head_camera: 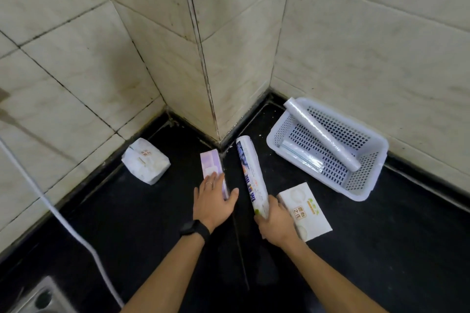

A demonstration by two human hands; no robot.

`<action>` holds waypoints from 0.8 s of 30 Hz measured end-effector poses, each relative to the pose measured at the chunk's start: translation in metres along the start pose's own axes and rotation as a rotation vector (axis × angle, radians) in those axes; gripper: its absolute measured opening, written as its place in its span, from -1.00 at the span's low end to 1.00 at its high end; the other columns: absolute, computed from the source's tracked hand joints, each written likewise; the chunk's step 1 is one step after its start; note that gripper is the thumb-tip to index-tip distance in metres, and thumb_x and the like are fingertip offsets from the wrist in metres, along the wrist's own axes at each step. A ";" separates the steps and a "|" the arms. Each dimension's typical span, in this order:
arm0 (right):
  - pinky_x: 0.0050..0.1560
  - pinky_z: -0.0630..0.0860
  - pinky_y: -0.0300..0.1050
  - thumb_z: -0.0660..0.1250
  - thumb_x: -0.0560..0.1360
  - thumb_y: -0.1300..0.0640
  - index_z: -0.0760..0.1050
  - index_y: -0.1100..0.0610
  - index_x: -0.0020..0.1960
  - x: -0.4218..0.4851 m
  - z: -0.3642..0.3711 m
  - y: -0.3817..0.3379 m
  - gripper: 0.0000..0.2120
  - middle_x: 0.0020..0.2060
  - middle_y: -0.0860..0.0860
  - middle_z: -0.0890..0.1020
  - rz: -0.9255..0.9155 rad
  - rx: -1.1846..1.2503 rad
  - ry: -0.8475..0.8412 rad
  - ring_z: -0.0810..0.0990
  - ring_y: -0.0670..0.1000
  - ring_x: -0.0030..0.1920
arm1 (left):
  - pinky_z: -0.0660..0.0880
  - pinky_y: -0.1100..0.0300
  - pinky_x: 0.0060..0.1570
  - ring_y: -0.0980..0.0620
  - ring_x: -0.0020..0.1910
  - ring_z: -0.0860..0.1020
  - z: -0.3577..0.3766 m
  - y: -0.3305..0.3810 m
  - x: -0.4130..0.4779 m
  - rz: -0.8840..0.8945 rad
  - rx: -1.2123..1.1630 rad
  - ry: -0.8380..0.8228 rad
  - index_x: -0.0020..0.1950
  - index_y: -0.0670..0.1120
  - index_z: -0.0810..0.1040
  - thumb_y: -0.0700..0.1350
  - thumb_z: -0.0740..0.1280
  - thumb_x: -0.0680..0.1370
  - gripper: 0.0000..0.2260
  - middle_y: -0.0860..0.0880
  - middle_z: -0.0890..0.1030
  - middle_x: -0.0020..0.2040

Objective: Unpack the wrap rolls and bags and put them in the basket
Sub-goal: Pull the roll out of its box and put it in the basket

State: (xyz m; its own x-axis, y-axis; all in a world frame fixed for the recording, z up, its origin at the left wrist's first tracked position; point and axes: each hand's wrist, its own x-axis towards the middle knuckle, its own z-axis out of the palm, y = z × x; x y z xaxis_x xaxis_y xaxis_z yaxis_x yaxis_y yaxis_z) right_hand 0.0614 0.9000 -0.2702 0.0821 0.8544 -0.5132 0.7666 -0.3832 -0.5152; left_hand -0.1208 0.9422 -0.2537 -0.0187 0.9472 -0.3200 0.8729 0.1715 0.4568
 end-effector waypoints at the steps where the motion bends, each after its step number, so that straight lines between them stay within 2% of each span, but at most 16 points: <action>1: -0.04 0.55 -0.26 0.37 0.52 -0.03 0.30 0.10 0.44 -0.008 -0.009 0.005 -0.44 0.19 0.01 0.53 -0.031 0.076 -0.009 0.59 -0.04 0.06 | 0.11 -0.02 0.52 -0.03 0.56 0.14 -0.005 0.009 0.000 -0.017 -0.106 -0.002 0.58 0.01 0.20 0.29 0.21 0.56 -0.33 -0.03 0.21 0.58; 2: -0.17 0.51 -0.38 0.39 0.50 -0.03 0.32 0.04 0.41 -0.017 -0.018 0.009 -0.47 0.15 -0.06 0.55 -0.063 0.157 -0.024 0.58 -0.15 -0.04 | 0.17 0.03 0.49 -0.02 0.54 0.20 -0.011 0.020 0.000 -0.058 -0.271 -0.046 0.58 0.00 0.20 0.29 0.28 0.53 -0.29 -0.03 0.25 0.56; 3: -0.20 0.47 -0.42 0.40 0.48 -0.04 0.34 -0.03 0.40 -0.028 -0.028 0.014 -0.48 0.14 -0.13 0.58 -0.095 0.241 -0.040 0.58 -0.21 -0.06 | 0.24 0.06 0.45 -0.02 0.50 0.27 -0.016 0.033 -0.002 -0.117 -0.482 -0.128 0.58 0.00 0.19 0.29 0.35 0.49 -0.23 -0.03 0.31 0.53; 5: -0.09 0.45 -0.46 0.42 0.45 -0.05 0.37 -0.14 0.41 -0.049 -0.052 0.023 -0.45 0.13 -0.25 0.61 -0.150 0.370 -0.067 0.58 -0.29 0.04 | 0.36 0.08 0.35 -0.01 0.36 0.45 -0.022 0.058 -0.008 -0.226 -0.855 -0.318 0.56 0.00 0.21 0.25 0.43 0.45 -0.22 -0.03 0.49 0.39; 7: -0.08 0.42 -0.55 0.45 0.43 -0.04 0.37 -0.21 0.41 -0.070 -0.077 0.031 -0.43 0.08 -0.35 0.59 -0.188 0.428 -0.083 0.54 -0.41 0.06 | 0.45 0.03 0.30 -0.02 0.22 0.59 -0.024 0.080 -0.014 -0.231 -1.035 -0.485 0.46 -0.01 0.38 0.18 0.44 0.47 -0.38 0.00 0.65 0.20; 9: -0.10 0.38 -0.60 0.49 0.42 -0.02 0.36 -0.30 0.35 -0.090 -0.101 0.040 -0.43 0.07 -0.38 0.58 -0.200 0.463 -0.087 0.52 -0.47 0.03 | 0.52 -0.01 0.25 -0.07 0.14 0.65 -0.022 0.101 -0.024 -0.160 -1.106 -0.568 0.34 -0.04 0.51 0.11 0.46 0.45 -0.49 -0.05 0.70 0.14; 12: -0.03 0.48 -0.45 0.56 0.37 -0.05 0.48 -0.34 0.21 -0.114 -0.129 0.058 -0.51 0.03 -0.23 0.67 -0.184 0.594 -0.020 0.62 -0.30 0.02 | 0.58 -0.03 0.15 -0.11 0.11 0.67 -0.018 0.134 -0.039 -0.081 -1.163 -0.544 0.28 -0.08 0.57 0.07 0.49 0.42 -0.53 -0.11 0.70 0.13; 14: 0.02 0.59 -0.24 0.58 0.36 -0.14 0.56 -0.23 0.21 -0.129 -0.140 0.074 -0.55 0.04 -0.14 0.70 -0.163 0.749 0.055 0.66 -0.19 0.03 | 0.62 -0.01 0.06 -0.11 0.08 0.68 -0.016 0.154 -0.047 -0.068 -1.252 -0.498 0.26 -0.09 0.58 0.04 0.48 0.43 -0.56 -0.13 0.70 0.11; 16: -0.02 0.66 -0.07 0.50 0.35 -0.28 0.60 -0.11 0.17 -0.142 -0.144 0.089 -0.54 0.01 -0.06 0.73 -0.095 0.905 0.099 0.69 -0.11 -0.04 | 0.64 0.04 -0.05 -0.09 0.02 0.69 -0.014 0.171 -0.053 -0.070 -1.352 -0.448 0.24 -0.11 0.59 0.00 0.48 0.43 -0.59 -0.14 0.70 0.08; 18: -0.13 0.66 -0.06 0.40 0.36 -0.35 0.60 0.02 0.14 -0.151 -0.145 0.104 -0.46 -0.01 0.03 0.74 -0.019 1.038 0.090 0.72 0.00 -0.09 | 0.63 0.06 -0.10 -0.09 0.00 0.69 -0.013 0.184 -0.058 -0.062 -1.420 -0.416 0.23 -0.11 0.59 -0.02 0.47 0.44 -0.61 -0.14 0.70 0.08; 20: -0.22 0.62 -0.09 0.38 0.42 -0.30 0.57 0.12 0.15 -0.157 -0.145 0.117 -0.46 -0.03 0.08 0.74 -0.002 1.129 0.089 0.71 0.06 -0.17 | 0.63 0.06 -0.08 -0.10 0.03 0.68 -0.010 0.194 -0.066 -0.039 -1.445 -0.414 0.25 -0.11 0.58 -0.03 0.46 0.45 -0.61 -0.15 0.69 0.12; 24: -0.35 0.51 -0.13 0.37 0.44 -0.27 0.61 0.11 0.13 -0.163 -0.143 0.132 -0.51 -0.16 0.08 0.72 -0.018 1.264 0.167 0.61 0.03 -0.29 | 0.62 0.01 -0.02 -0.17 0.15 0.64 0.001 0.206 -0.080 -0.031 -1.460 -0.395 0.30 -0.10 0.54 -0.02 0.48 0.46 -0.56 -0.17 0.65 0.19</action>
State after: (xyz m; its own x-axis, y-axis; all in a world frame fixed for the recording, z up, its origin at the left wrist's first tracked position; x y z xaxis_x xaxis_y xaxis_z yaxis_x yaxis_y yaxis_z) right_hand 0.2405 0.7605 -0.1570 0.2278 0.8611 -0.4546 -0.3616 -0.3587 -0.8606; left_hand 0.0612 0.9016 -0.1349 0.3080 0.8476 -0.4322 -0.3654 0.5248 0.7688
